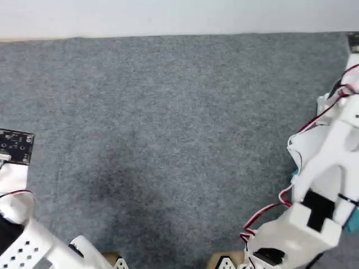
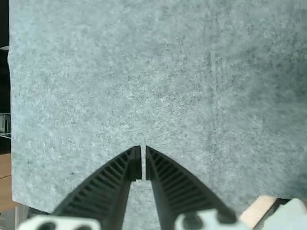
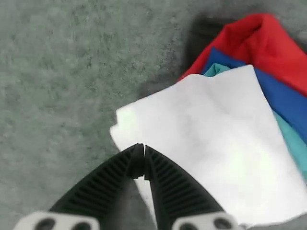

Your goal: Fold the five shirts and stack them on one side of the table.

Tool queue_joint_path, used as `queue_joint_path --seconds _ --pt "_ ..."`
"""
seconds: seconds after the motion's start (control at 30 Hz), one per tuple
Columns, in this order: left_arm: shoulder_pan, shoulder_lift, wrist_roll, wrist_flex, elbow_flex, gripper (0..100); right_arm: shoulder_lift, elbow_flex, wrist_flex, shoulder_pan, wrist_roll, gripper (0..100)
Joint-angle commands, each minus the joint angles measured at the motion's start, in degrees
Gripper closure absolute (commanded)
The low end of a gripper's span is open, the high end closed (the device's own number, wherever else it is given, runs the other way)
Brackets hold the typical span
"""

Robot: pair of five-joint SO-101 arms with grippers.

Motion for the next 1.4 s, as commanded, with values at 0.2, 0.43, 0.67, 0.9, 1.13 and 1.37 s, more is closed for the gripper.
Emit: queue_joint_path --seconds 0.2,0.43,0.67,0.9,1.13,1.37 --pt "2.6 -5.7 8.4 2.0 -2.9 95 -24.3 24.0 2.4 -10.2 -4.1 99.0" --pt "15.0 -26.0 17.1 -1.4 1.1 95 -38.7 43.5 0.1 -13.9 -12.3 99.0" --pt "22.2 -46.9 29.2 -13.4 22.4 95 -54.5 60.7 -12.7 -13.9 -17.6 99.0" --pt "22.9 -43.3 42.1 -16.6 26.5 95 -76.2 82.4 -26.9 -14.0 -22.2 99.0" --pt "30.3 -43.3 49.6 -16.6 37.6 95 -97.8 104.7 -32.8 -13.9 -22.1 99.0" --pt "43.1 -43.3 51.0 -21.5 43.3 100 -112.3 117.1 -32.4 -14.3 -22.2 99.0"
